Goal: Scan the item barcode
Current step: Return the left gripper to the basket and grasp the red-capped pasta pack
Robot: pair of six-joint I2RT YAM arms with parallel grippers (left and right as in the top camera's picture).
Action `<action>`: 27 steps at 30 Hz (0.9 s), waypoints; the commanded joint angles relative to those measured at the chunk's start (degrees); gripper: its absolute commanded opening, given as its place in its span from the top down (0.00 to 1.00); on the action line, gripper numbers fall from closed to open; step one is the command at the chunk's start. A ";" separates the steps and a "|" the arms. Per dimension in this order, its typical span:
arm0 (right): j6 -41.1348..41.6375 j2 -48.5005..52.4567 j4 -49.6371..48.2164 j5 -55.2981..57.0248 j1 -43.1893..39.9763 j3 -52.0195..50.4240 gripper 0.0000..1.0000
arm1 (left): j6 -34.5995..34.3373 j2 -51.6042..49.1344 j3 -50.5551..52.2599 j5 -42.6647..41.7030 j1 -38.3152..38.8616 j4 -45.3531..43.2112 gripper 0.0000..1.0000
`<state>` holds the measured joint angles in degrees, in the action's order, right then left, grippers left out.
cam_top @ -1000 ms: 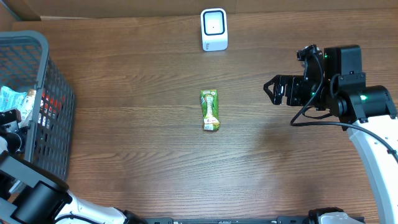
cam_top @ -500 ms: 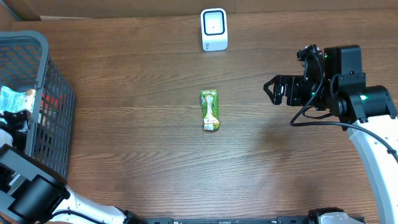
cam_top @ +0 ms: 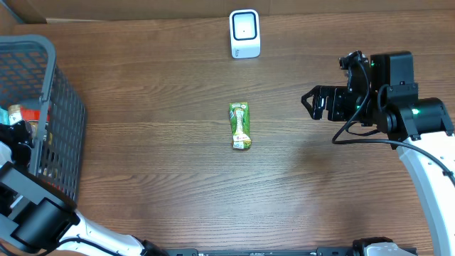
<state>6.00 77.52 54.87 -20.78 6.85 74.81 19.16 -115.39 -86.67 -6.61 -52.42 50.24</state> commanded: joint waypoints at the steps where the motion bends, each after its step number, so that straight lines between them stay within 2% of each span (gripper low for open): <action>1: -0.07 -0.02 -0.39 -0.33 0.33 1.40 0.00 | -10.73 -1.57 -8.83 -1.70 -0.24 4.35 0.96; 5: -0.07 -0.02 -0.39 -0.33 0.33 1.38 0.00 | -15.15 -1.57 -19.63 -6.14 -0.07 11.45 0.96; 11: -0.07 -0.02 -0.37 -0.33 0.33 1.40 0.00 | -15.93 -1.53 -33.00 -12.55 1.16 18.82 0.96; 18: -0.07 -0.02 -0.31 -0.35 0.33 1.40 0.00 | -16.79 -1.42 -46.29 -12.90 4.68 25.27 0.96; 27: -0.04 -0.02 -0.11 -0.35 0.33 1.40 0.00 | -16.81 0.85 -49.83 -12.44 8.74 27.71 0.96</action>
<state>6.02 77.52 54.96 -20.75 6.85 74.81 2.46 -119.07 -132.33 -14.94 -46.48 78.98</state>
